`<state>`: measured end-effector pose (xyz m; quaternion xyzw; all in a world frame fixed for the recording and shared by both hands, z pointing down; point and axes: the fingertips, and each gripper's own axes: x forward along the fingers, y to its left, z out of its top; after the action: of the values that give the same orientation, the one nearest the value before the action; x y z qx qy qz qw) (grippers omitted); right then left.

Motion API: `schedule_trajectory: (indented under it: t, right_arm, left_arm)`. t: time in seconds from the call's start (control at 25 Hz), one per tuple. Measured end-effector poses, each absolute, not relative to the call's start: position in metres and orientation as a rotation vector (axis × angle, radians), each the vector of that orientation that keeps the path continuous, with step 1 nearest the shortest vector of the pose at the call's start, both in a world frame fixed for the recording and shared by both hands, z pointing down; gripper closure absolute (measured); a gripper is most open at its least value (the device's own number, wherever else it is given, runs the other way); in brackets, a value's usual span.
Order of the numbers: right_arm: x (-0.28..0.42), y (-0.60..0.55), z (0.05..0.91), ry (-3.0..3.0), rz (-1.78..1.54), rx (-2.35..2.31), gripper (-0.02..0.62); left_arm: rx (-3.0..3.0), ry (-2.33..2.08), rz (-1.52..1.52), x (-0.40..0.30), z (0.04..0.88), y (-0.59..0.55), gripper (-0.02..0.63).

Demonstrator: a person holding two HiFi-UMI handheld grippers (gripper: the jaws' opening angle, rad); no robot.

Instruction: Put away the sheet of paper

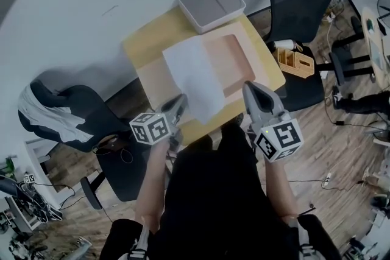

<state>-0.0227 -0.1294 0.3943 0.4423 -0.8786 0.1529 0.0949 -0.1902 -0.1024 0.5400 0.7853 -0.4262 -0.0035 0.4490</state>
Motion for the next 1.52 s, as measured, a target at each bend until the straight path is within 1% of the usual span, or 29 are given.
schedule_trajectory:
  t: [0.52,1.04,1.52]
  right_arm:
    - [-0.019,-0.152,0.405,-2.599,0.488,1.256,0.594]
    - [-0.009,-0.147,0.417,-2.536,0.502,1.258,0.594]
    - [-0.002,-0.148,0.425,-2.509,0.515,1.258,0.594]
  left_arm:
    - [1.801,-1.128,0.101,-0.209,0.601,-0.107,0.595]
    - [1.702,-1.14,0.213,-0.225,0.669,-0.115,0.595]
    - [1.631,-1.191,0.266,-0.242,0.7,-0.117,0.595]
